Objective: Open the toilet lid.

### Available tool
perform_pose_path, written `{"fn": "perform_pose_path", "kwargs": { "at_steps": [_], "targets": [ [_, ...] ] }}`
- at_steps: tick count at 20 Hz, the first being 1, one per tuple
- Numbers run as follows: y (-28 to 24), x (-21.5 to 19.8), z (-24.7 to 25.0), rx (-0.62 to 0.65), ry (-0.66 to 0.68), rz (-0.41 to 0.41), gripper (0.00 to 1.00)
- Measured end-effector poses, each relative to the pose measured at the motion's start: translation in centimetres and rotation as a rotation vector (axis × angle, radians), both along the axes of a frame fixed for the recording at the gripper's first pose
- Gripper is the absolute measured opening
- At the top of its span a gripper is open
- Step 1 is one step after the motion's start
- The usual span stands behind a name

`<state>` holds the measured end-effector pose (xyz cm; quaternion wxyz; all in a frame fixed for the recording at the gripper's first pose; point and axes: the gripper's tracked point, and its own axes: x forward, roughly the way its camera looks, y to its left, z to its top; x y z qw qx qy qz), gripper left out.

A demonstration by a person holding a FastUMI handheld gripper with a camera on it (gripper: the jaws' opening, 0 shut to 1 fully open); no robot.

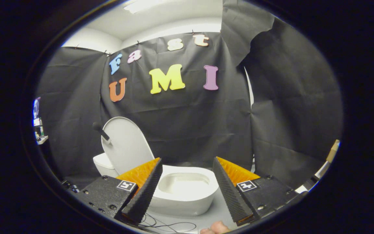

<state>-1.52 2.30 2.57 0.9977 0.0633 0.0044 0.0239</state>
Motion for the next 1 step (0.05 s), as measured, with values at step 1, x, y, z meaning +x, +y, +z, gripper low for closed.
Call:
{"fn": "perform_pose_path", "kwargs": {
  "at_steps": [1],
  "targets": [
    [0.45, 0.0, -0.13, 0.001, -0.007, 0.013, 0.98]
  ]
}}
